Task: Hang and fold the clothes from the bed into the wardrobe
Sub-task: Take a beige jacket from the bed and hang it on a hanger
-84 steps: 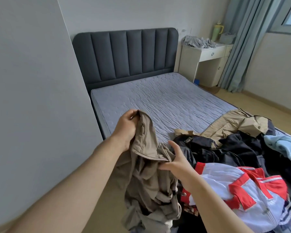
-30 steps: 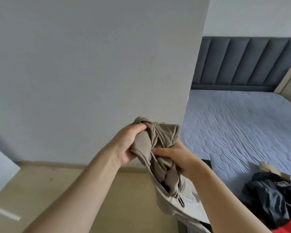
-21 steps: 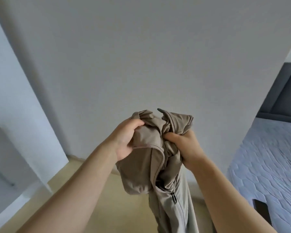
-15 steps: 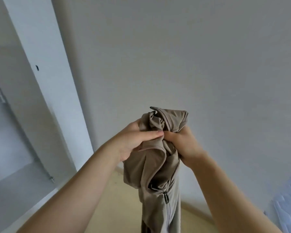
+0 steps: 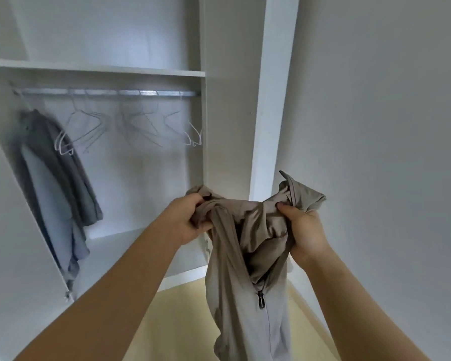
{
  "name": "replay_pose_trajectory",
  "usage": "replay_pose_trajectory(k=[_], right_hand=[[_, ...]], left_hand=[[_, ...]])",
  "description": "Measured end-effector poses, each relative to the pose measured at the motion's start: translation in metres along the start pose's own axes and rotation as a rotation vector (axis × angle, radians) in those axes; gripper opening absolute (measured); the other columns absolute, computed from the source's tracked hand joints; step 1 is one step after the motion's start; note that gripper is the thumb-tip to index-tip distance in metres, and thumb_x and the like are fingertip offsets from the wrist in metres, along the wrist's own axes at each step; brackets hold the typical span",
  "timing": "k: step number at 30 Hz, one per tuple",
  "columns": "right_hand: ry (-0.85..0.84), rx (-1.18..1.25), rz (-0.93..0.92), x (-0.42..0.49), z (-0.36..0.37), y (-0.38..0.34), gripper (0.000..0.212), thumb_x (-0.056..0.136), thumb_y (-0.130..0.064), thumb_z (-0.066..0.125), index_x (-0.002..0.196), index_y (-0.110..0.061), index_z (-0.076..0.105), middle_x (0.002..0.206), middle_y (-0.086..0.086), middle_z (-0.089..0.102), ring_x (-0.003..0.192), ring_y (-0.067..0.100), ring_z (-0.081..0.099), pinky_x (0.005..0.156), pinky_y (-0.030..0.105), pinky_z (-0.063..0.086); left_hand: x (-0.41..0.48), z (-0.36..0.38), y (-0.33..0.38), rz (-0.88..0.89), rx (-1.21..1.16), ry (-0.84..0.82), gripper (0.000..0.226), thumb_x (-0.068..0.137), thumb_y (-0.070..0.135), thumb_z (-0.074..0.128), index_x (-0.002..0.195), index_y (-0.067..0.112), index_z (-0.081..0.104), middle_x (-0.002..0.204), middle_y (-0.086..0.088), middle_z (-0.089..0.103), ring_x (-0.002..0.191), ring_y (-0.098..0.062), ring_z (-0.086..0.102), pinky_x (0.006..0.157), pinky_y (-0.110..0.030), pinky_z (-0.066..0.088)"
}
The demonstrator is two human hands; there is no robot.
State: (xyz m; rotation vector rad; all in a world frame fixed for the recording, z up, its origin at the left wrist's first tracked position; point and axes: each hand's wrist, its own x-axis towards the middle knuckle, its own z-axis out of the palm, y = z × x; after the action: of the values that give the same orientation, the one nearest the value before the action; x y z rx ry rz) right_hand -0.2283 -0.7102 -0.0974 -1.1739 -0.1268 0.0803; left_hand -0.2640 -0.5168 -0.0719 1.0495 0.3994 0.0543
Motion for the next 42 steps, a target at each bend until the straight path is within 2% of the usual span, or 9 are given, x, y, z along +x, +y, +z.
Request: replay_pose_trajectory(k=[6,12,15,20,24,30,36,39,42], right_hand=[[-0.144,-0.024,0.111,0.085,0.087,0.053,0.022,0.086,0.007,0.046,0.083,-0.009,0.06,0.07,0.005,0.065,0.065,0.018,0.064,0.056,0.026,0.054],[-0.263,-0.057,0.185,0.177,0.169,0.089,0.02,0.087,0.007,0.042,0.092,-0.004,0.058,0.08,0.012,0.061,0.073,0.023,0.059,0.063,0.03,0.053],[-0.295,0.004,0.214,0.219,0.207,0.101,0.02,0.092,-0.001,0.047,0.104,-0.007,0.061,0.09,0.009,0.067,0.082,0.022,0.064,0.063,0.029,0.052],[-0.296,0.1,0.326,0.258,0.261,0.123,0.015,0.095,-0.027,0.052,0.086,-0.021,0.062,0.077,-0.002,0.07,0.076,0.014,0.065,0.064,0.027,0.049],[-0.323,0.115,0.363,0.283,0.301,0.14,0.024,0.096,-0.034,0.05,0.083,-0.019,0.063,0.063,-0.006,0.07,0.067,0.012,0.067,0.06,0.026,0.049],[-0.333,0.069,0.367,0.326,0.352,0.161,0.021,0.094,-0.035,0.052,0.084,-0.02,0.062,0.074,-0.001,0.068,0.074,0.014,0.063,0.062,0.028,0.049],[-0.484,-0.138,0.246,0.364,0.411,0.188,0.018,0.087,-0.01,0.061,0.104,-0.01,0.064,0.096,0.009,0.068,0.09,0.023,0.064,0.08,0.034,0.053],[-0.558,-0.256,0.233,0.374,0.457,0.206,0.023,0.083,-0.001,0.061,0.106,-0.007,0.065,0.101,0.012,0.068,0.094,0.027,0.064,0.083,0.033,0.052],[-0.639,-0.332,0.193,0.38,0.504,0.224,0.021,0.083,0.0,0.062,0.093,-0.018,0.064,0.097,0.003,0.067,0.089,0.016,0.063,0.071,0.021,0.049]], left_hand=[[0.052,-0.079,0.047,0.019,-0.381,0.198,0.031,0.079,-0.01,0.027,0.083,0.009,0.051,0.072,-0.004,0.046,0.057,-0.012,0.038,0.058,-0.024,0.046],[0.102,-0.126,0.114,0.146,-0.383,0.35,0.028,0.083,-0.004,0.028,0.061,0.01,0.038,0.039,-0.004,0.043,0.032,-0.015,0.045,0.035,-0.018,0.044],[0.12,-0.152,0.141,0.207,-0.315,0.325,0.023,0.077,0.0,0.036,0.058,0.013,0.035,0.047,-0.002,0.041,0.038,-0.015,0.044,0.042,-0.019,0.047],[0.131,-0.197,0.17,0.189,-0.002,0.357,0.01,0.075,-0.002,0.058,0.076,0.008,0.055,0.069,-0.011,0.058,0.061,-0.02,0.059,0.055,-0.027,0.053],[0.151,-0.232,0.185,0.181,0.33,0.386,0.036,0.073,-0.019,0.054,0.096,0.01,0.055,0.086,-0.014,0.059,0.074,-0.024,0.06,0.057,-0.028,0.052],[0.212,-0.302,0.214,0.16,1.288,1.004,0.025,0.086,0.0,0.045,0.109,0.005,0.054,0.103,-0.013,0.055,0.091,-0.027,0.052,0.073,-0.031,0.044],[0.266,-0.355,0.262,0.163,0.256,0.915,0.012,0.094,0.016,0.047,0.1,0.007,0.052,0.088,-0.019,0.058,0.073,-0.032,0.057,0.061,-0.041,0.055],[0.286,-0.386,0.283,0.145,0.05,0.802,0.017,0.093,0.021,0.051,0.103,0.008,0.055,0.095,-0.018,0.062,0.076,-0.032,0.06,0.053,-0.041,0.057],[0.298,-0.412,0.302,0.189,-0.086,0.713,0.016,0.094,0.021,0.052,0.09,0.007,0.06,0.071,-0.012,0.065,0.058,-0.023,0.063,0.042,-0.029,0.052]])
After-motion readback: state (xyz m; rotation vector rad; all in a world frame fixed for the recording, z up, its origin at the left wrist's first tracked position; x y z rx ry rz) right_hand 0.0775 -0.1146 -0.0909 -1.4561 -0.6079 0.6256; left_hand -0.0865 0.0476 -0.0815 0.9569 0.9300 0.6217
